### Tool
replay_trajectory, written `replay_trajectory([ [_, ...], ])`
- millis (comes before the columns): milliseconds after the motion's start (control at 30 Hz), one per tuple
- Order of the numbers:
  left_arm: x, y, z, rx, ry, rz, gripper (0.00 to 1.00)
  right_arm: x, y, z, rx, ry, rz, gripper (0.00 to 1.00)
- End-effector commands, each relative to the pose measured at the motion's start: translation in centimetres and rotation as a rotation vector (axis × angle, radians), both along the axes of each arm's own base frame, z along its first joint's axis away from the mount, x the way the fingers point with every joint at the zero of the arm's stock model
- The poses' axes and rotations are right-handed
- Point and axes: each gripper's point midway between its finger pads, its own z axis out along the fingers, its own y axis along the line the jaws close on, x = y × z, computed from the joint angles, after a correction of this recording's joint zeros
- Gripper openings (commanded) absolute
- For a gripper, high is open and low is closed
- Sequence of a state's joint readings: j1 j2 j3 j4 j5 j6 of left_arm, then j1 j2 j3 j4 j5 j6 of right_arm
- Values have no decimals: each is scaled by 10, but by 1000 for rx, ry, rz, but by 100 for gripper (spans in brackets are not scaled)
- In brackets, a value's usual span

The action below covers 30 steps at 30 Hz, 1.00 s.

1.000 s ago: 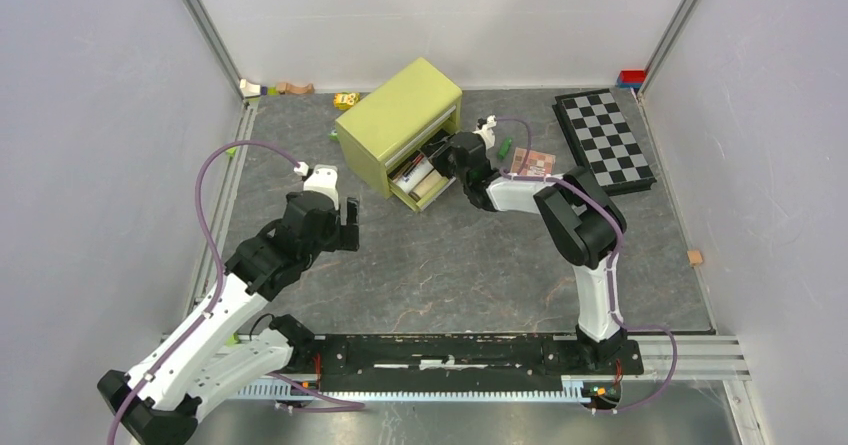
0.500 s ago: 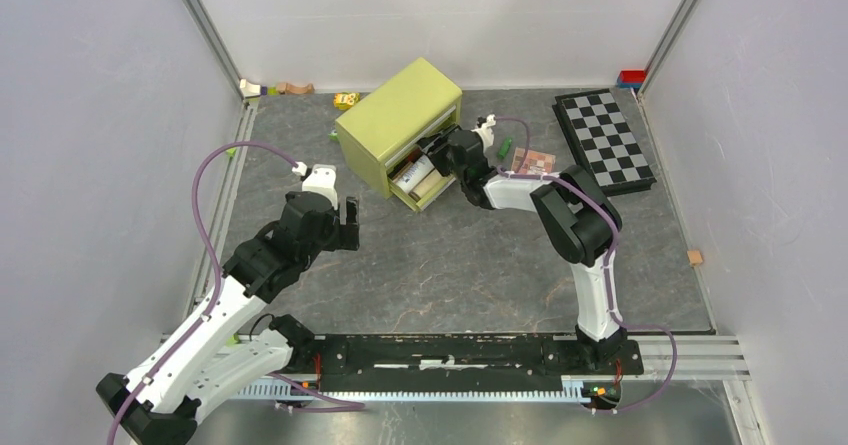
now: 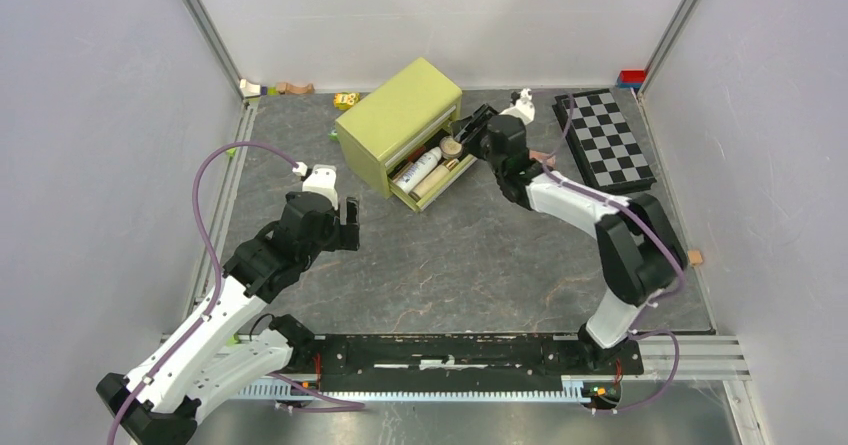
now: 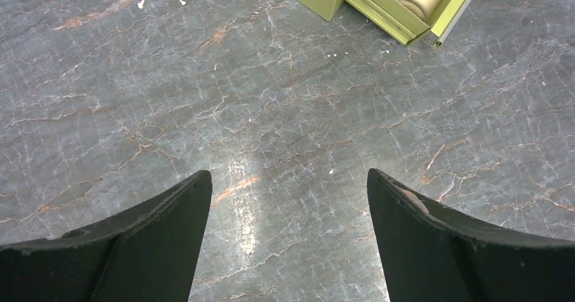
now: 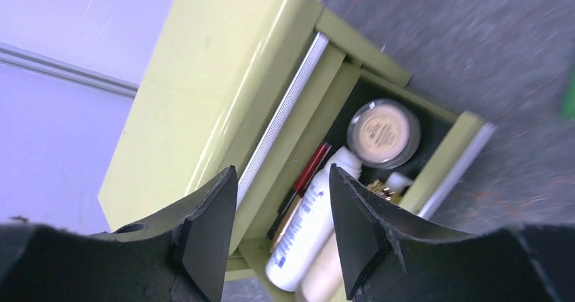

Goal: Organize the makeup
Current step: Place the makeup in the drawer, then pick up the makeup from the corner of the board.

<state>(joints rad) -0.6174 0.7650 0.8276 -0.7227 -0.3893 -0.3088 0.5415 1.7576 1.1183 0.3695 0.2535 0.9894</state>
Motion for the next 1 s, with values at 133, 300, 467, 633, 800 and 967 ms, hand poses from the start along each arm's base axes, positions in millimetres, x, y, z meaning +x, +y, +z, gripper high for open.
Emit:
replay_trajectory([
  [133,6,-3,7,8,-37,-33,90,-6,-94,2,-492,27,-93,62],
  [300,5,-6,7,0,-35,-47,90,8,-125,-11,-607,128,-70,65],
  [467,4,-10,7,-11,-32,-65,90,41,-128,-37,-643,271,28,65],
  [633,4,-12,6,-15,-30,-75,90,70,-118,-66,-641,342,118,62],
  [800,4,-11,7,-14,-35,-74,90,77,-121,-91,-627,387,107,58],
  [967,3,-9,9,-15,-42,-68,90,76,-124,-110,-640,416,93,56],
])
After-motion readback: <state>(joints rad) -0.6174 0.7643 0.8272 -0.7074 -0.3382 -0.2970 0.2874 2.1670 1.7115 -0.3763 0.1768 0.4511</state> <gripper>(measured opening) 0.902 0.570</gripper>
